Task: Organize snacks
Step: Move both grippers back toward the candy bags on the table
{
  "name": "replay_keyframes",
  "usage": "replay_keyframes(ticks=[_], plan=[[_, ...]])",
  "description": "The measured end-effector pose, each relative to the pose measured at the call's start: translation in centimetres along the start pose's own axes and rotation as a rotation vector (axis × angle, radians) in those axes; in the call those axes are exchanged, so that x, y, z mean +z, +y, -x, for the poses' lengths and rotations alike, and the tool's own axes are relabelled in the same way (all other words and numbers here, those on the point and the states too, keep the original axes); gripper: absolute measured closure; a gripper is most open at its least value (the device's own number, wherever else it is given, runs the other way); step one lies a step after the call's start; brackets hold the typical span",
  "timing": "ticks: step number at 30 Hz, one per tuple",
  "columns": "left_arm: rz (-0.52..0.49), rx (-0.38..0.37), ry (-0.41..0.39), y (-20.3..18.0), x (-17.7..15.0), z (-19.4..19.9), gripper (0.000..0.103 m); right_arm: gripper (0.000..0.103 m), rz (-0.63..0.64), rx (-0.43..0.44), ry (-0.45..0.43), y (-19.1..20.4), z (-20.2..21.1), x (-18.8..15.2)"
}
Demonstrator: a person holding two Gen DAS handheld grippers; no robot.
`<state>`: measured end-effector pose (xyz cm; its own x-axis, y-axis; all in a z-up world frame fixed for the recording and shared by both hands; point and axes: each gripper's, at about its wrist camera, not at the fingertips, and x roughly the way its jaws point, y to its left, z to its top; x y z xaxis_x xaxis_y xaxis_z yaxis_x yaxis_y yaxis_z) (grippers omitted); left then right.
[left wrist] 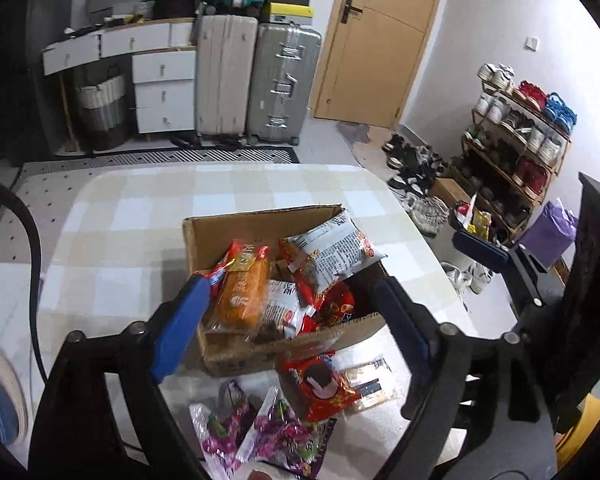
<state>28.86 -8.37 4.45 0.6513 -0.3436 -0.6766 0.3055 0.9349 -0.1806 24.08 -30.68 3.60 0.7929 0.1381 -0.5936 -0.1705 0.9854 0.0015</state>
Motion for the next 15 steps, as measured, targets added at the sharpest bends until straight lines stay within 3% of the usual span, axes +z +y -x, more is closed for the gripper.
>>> replay_keyframes(ticks=[3,6,11,15], plan=[[0.016,0.028,-0.018,-0.2,-0.6,2.6,0.001,0.0,0.006,-0.002,-0.031,0.8,2.2,0.0],[0.059,0.07,-0.091,0.1,-1.5,6.3,0.001,0.0,0.038,-0.013,-0.062,2.0,4.7,-0.3],[0.032,0.131,-0.151,-1.0,-3.1,11.5,0.001,0.0,0.064,-0.015,-0.12,3.8,8.8,-1.1],[0.029,0.135,-0.191,-1.6,-4.4,15.2,0.001,0.0,0.073,-0.025,-0.148,5.0,11.8,-1.7]])
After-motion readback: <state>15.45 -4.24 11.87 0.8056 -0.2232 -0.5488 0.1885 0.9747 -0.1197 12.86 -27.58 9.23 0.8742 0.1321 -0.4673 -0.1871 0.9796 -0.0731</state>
